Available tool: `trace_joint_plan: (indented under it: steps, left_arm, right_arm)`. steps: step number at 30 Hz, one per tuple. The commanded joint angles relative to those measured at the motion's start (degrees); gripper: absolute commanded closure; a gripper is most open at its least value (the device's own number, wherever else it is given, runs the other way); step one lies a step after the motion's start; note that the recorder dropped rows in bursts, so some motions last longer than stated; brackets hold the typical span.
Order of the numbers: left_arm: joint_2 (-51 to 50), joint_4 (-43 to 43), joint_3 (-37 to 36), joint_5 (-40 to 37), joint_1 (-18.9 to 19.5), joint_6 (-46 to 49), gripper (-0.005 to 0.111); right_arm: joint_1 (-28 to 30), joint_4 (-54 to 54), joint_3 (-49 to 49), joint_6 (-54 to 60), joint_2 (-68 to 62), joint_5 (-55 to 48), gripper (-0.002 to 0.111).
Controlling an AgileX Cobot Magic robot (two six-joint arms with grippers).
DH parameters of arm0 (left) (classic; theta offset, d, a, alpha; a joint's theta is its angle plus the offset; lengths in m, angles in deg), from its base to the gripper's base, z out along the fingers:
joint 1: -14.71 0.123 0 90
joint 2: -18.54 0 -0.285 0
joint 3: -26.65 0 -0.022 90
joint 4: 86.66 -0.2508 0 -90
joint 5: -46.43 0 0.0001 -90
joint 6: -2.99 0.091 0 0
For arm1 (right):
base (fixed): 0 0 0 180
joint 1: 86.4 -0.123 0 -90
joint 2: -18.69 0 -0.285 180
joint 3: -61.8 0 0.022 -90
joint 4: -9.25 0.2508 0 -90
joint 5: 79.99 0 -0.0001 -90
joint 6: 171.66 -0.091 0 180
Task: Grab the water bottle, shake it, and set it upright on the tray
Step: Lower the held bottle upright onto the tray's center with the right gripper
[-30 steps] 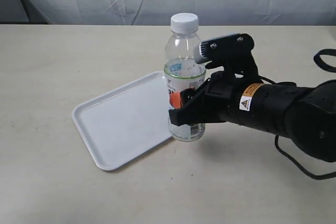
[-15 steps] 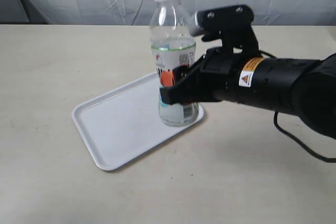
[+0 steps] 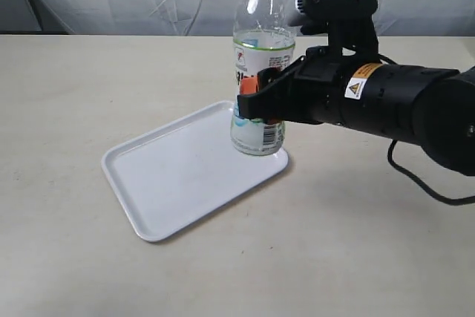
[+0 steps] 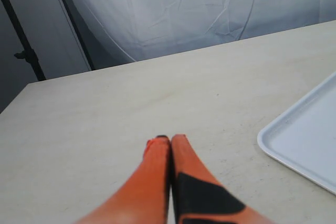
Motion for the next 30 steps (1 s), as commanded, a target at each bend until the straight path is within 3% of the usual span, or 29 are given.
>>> trace_joint_plan:
  steps: [1,4,7,12,17,21,30]
  left_arm:
    - [0.26,0.12,-0.21,0.48,-0.02,-0.22,0.106]
    - [0.26,0.12,-0.21,0.48,-0.02,-0.22,0.106]
    - [0.26,0.12,-0.21,0.48,-0.02,-0.22,0.106]
    - [0.26,0.12,-0.21,0.48,-0.02,-0.22,0.106]
    - [0.26,0.12,-0.21,0.48,-0.02,-0.22,0.106]
    - [0.26,0.12,-0.21,0.48,-0.02,-0.22,0.106]
    - [0.26,0.12,-0.21,0.48,-0.02,-0.22,0.106]
  right_arm:
    - [-3.99,-9.64,-0.23,2.24,0.48,1.85,0.109]
    - [-1.25,-8.92,-0.23,2.53,0.48,2.99,0.109]
    - [1.56,3.61,-0.23,2.55,0.35,3.96,0.109]
    - [-2.90,-11.56,-0.23,2.66,1.36,1.41,0.109]
    - [-0.46,0.35,-0.23,2.89,0.32,7.20,0.109]
    - [-1.28,-8.37,-0.23,1.25,-1.89,8.60,0.109]
    - [-1.12,-10.08,-0.23,-8.18,-12.46,22.99,0.109]
